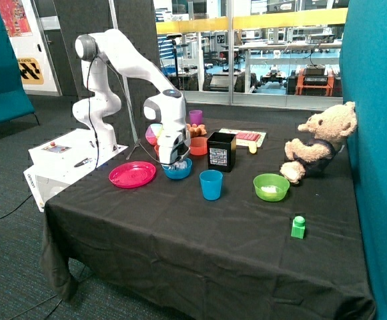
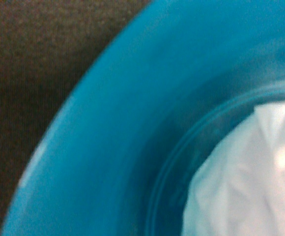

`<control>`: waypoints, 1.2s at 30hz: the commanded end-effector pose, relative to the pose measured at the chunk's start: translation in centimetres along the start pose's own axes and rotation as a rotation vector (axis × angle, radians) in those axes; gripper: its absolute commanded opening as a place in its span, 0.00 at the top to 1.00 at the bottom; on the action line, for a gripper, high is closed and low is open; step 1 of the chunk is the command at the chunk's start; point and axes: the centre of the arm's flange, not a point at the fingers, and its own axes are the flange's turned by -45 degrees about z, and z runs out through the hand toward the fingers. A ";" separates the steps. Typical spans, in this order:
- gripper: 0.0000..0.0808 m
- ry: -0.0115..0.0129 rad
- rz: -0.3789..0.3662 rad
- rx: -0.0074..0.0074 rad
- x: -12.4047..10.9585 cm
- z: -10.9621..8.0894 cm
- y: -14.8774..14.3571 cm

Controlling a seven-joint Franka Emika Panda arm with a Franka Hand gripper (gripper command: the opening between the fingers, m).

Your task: Throw away the rubbish paper

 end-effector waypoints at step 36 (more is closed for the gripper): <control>1.00 -0.0007 0.000 -0.0035 -0.4 -1.5 -0.3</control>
